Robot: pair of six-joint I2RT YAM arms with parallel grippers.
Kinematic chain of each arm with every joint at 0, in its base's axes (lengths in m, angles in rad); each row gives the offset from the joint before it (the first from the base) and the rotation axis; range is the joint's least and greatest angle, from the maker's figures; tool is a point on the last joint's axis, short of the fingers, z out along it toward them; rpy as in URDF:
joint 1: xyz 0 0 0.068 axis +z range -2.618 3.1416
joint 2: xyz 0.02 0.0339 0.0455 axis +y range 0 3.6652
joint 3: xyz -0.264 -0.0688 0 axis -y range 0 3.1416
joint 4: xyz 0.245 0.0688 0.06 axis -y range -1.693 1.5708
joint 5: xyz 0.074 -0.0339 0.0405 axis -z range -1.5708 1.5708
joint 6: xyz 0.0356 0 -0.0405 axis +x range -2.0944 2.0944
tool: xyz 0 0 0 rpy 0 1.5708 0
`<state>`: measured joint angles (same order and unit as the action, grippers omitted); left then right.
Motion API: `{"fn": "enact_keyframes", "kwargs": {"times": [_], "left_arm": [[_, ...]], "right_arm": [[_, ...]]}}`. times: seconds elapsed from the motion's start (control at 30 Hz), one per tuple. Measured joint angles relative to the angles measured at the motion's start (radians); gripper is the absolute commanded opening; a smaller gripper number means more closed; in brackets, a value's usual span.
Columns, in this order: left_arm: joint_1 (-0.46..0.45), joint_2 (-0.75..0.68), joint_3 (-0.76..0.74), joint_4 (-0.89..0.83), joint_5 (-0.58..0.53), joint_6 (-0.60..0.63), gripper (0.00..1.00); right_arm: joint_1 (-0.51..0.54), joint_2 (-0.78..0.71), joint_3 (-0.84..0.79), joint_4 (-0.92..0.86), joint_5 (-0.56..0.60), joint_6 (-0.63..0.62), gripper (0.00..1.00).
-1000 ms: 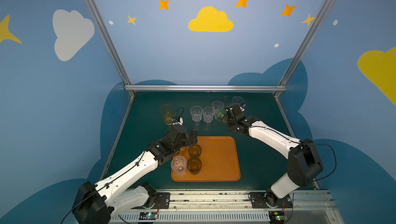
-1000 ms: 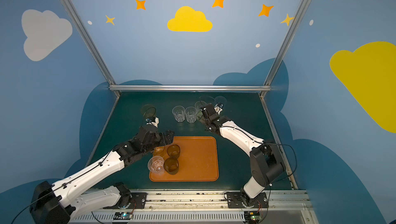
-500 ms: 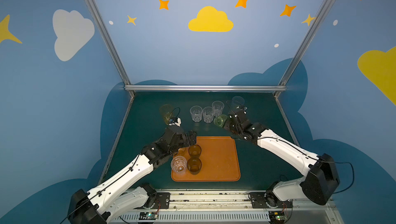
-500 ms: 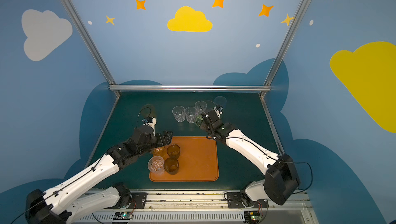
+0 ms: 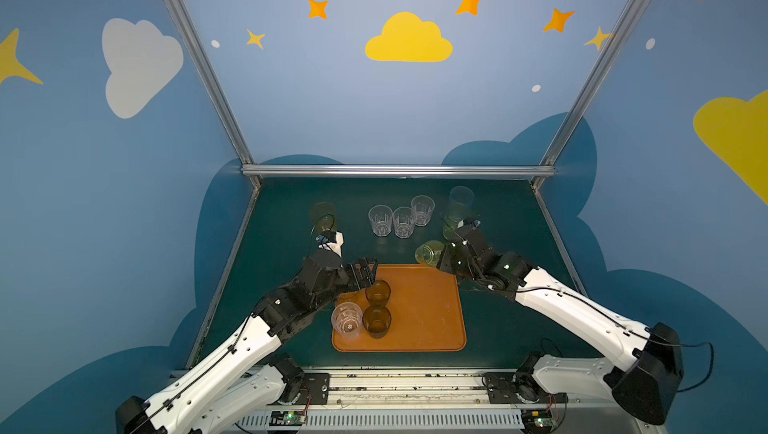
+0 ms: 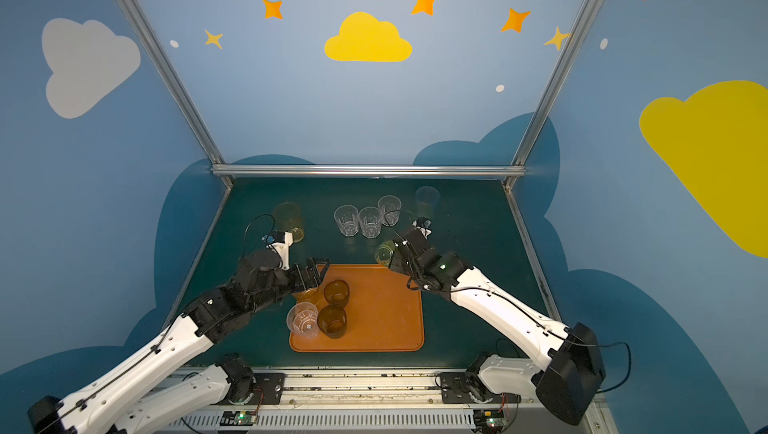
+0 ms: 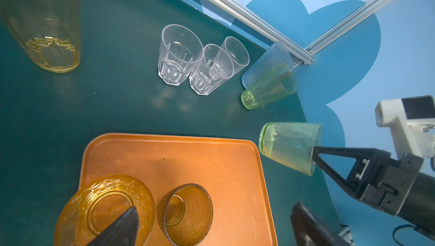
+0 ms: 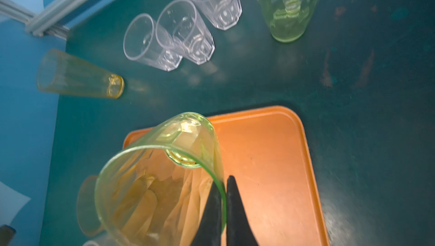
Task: Place the glasses into the tray
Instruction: 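Lift the green glass with right gripper and carry it toward the tray, then lower the green glass onto the tray's near edge and open right gripper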
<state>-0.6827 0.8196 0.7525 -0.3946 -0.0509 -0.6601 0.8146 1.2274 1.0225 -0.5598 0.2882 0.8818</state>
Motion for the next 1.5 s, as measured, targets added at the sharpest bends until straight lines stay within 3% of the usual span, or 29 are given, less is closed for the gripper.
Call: {"fn": "enact_keyframes", "kwargs": {"times": [0.37,0.77,1.5], "left_arm": [[0.0,-0.067,-0.026,-0.087,0.027,-0.012,1.0],[0.0,-0.09,-0.044,-0.159,0.039,-0.014,1.0],[0.0,-0.134,-0.079,-0.177,-0.038,-0.007,1.0]], "right_arm": [[0.064,-0.072,-0.013,-0.16,-0.026,-0.008,0.01],[0.18,-0.073,-0.027,-0.222,-0.052,-0.01,0.0],[0.288,0.088,-0.028,-0.231,-0.089,-0.009,0.0]]}}
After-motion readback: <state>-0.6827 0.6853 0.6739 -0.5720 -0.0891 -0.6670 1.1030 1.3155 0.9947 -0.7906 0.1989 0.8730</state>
